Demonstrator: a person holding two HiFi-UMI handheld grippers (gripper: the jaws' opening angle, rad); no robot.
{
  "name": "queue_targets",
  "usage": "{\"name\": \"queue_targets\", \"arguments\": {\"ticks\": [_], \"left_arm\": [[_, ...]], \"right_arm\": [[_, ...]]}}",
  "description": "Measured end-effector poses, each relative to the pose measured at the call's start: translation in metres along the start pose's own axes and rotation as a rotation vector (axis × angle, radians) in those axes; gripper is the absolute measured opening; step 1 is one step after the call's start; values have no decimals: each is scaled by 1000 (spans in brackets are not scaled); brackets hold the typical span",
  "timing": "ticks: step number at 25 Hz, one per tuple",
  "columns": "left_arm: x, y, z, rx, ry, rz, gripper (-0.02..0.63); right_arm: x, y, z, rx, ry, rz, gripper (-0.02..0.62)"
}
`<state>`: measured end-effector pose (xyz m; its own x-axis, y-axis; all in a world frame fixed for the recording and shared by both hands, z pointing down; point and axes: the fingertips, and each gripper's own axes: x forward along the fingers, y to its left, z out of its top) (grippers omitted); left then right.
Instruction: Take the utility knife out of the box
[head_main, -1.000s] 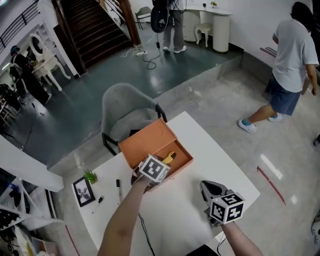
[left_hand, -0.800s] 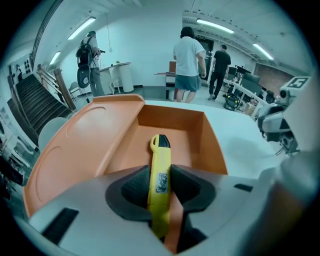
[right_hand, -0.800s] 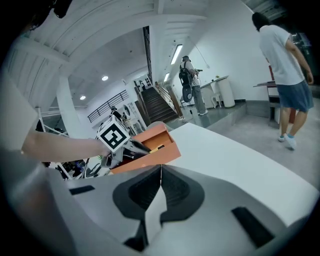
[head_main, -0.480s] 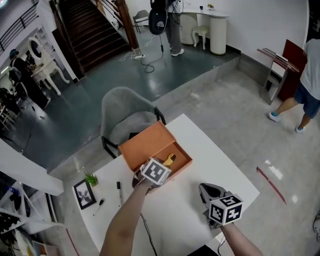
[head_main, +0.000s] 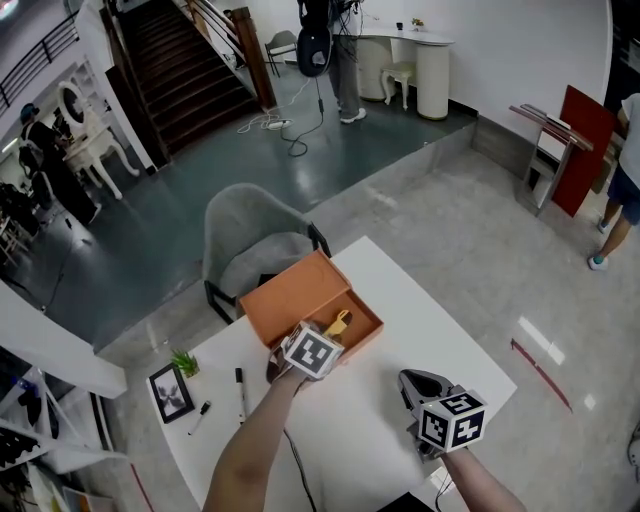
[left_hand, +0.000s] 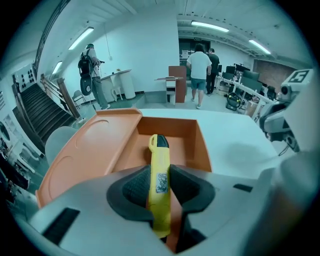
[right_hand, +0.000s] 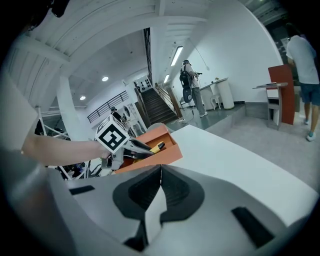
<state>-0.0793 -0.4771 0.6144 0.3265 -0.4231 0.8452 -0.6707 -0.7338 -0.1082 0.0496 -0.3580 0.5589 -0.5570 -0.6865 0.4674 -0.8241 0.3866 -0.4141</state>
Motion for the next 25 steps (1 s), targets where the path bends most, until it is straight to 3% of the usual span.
{"name": "queue_targets", "arguments": {"ticks": [10,25], "left_arm": [[-33,-6,17,19,-105,42,117],[-109,-21,24,-135,-335,88,117]], "right_arm": [[-10,14,6,-20,-23,3,2],[-25,45,13,-60,-55,33,2]]}}
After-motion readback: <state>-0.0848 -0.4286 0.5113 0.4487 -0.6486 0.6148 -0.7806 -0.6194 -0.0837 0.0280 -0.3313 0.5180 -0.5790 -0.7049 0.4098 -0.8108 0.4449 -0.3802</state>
